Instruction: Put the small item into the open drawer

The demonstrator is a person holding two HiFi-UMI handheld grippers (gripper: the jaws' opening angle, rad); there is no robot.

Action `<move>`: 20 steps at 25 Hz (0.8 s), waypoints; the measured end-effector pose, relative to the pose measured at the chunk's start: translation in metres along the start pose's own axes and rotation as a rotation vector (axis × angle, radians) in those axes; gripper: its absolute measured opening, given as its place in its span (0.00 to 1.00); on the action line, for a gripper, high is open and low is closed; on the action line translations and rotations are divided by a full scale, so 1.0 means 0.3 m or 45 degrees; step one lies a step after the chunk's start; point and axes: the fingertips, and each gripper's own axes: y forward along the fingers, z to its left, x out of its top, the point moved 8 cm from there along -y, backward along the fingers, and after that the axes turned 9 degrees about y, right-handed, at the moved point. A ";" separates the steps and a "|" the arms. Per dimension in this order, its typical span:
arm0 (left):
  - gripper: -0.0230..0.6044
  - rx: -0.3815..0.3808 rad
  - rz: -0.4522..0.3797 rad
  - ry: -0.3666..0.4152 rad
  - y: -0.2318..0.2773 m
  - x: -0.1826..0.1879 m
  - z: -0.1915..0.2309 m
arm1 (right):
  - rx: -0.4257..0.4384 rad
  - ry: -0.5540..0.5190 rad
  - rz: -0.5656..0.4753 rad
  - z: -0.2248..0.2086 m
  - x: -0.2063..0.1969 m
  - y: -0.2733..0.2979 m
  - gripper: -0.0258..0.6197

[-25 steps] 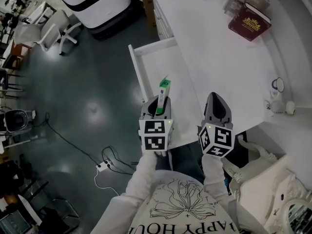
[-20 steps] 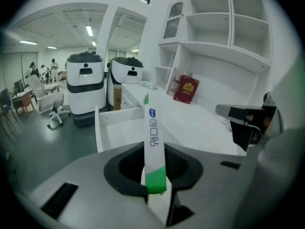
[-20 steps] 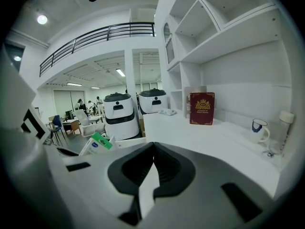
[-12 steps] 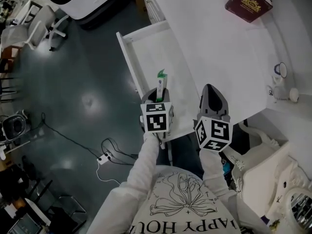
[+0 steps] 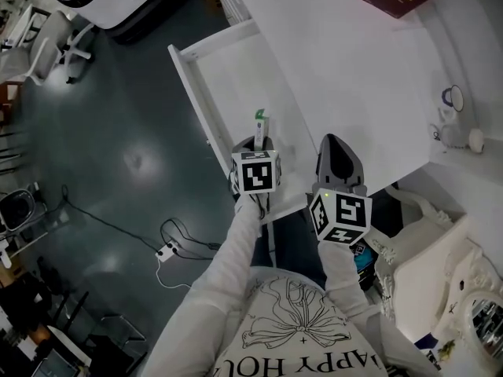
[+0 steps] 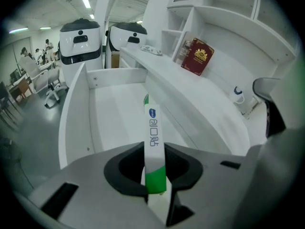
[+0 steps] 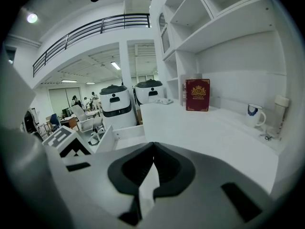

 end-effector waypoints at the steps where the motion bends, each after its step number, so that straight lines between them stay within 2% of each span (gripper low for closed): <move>1: 0.16 0.000 0.017 -0.010 0.017 -0.012 -0.003 | -0.004 0.003 0.007 -0.003 -0.008 0.002 0.04; 7: 0.16 -0.013 0.073 -0.071 0.098 -0.045 0.002 | -0.007 0.006 0.036 -0.014 -0.039 0.019 0.04; 14: 0.17 0.027 0.103 -0.075 0.139 -0.076 0.011 | -0.012 0.007 0.058 -0.018 -0.058 0.026 0.04; 20: 0.18 0.096 0.129 -0.069 0.160 -0.106 0.023 | -0.004 0.005 0.069 -0.015 -0.069 0.029 0.04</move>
